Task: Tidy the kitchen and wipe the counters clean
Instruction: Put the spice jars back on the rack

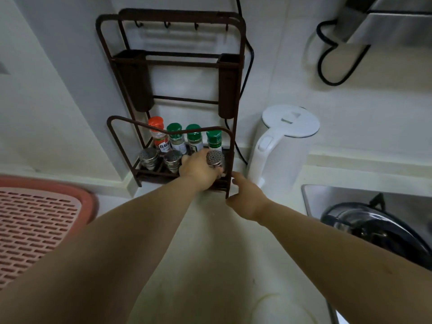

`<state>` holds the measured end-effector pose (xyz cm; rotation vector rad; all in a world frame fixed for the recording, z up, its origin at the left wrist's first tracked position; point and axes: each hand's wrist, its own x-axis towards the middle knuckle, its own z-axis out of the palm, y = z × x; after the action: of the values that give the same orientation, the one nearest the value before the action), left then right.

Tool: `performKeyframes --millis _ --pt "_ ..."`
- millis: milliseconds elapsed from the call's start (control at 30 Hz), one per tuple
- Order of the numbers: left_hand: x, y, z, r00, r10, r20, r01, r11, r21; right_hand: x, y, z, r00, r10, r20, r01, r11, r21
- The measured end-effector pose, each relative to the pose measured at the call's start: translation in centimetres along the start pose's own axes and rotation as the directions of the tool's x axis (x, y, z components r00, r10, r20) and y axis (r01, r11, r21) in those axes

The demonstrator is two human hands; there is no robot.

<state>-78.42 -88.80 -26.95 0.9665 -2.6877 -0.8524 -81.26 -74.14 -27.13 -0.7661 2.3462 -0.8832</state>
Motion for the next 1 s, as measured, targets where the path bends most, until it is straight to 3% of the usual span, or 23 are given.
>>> performKeyframes --millis 700,867,1000 --pt "-1.2 -0.5 0.7 0.999 -0.027 -0.044 0.031 0.996 0.085 -0.6 -0.3 -0.4 0.999 0.016 0.044 -0.015 1.000 -0.022" --pt "-3.3 -0.6 -0.2 0.983 0.001 -0.182 0.012 0.998 0.067 -3.1 -0.5 -2.1 0.999 0.039 0.037 -0.038 0.999 -0.036" --pt "-6.1 -0.1 -1.8 0.991 -0.004 -0.133 0.013 0.998 0.066 -5.4 -1.6 -4.0 0.999 0.037 0.040 -0.034 0.997 -0.062"
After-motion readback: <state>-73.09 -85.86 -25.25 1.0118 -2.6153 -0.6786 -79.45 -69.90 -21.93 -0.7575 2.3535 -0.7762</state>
